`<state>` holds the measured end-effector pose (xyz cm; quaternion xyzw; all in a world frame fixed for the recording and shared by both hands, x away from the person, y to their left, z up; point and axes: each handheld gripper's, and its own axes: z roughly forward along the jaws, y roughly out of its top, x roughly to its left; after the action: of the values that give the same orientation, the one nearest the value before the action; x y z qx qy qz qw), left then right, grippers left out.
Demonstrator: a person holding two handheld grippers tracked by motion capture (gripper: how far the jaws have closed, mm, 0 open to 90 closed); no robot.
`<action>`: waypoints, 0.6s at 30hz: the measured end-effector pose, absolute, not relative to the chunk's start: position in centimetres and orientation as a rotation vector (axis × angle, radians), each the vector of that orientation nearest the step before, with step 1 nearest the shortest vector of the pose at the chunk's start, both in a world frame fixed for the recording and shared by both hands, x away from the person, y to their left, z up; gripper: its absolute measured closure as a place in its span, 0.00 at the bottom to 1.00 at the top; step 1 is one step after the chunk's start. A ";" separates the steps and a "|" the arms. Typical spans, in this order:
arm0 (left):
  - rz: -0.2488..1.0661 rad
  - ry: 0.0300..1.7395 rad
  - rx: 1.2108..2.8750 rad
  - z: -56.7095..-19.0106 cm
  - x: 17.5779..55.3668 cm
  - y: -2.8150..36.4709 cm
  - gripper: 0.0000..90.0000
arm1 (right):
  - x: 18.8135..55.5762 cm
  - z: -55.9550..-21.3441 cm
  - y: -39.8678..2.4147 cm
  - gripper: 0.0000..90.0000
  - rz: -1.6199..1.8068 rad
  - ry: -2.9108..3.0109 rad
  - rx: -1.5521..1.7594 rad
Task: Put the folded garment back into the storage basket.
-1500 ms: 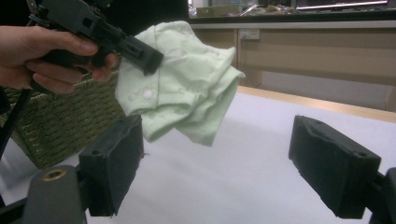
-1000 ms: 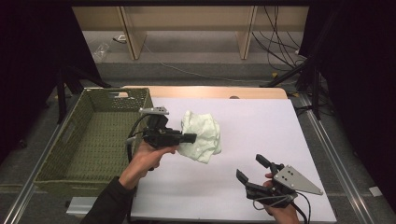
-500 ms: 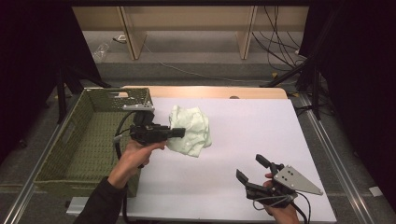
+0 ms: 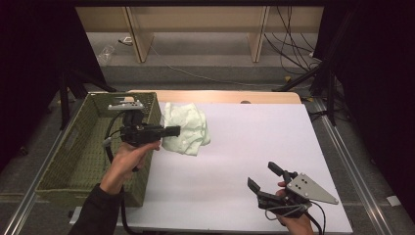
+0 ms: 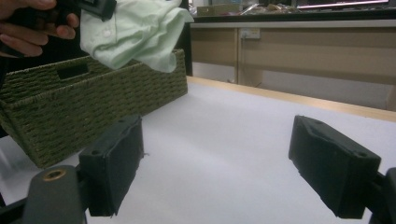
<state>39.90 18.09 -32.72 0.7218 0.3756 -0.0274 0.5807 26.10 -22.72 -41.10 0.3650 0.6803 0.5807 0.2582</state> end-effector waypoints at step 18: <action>0.013 0.934 1.587 -31.1 39.9 23.1 0.88 | 26.1 -41.1 -22.8 0.21 1.577 1.842 0.992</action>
<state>39.93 23.10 -31.08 0.6859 0.4037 0.0056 0.6054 26.13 -22.75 -41.07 0.3657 0.6794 0.5815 0.2580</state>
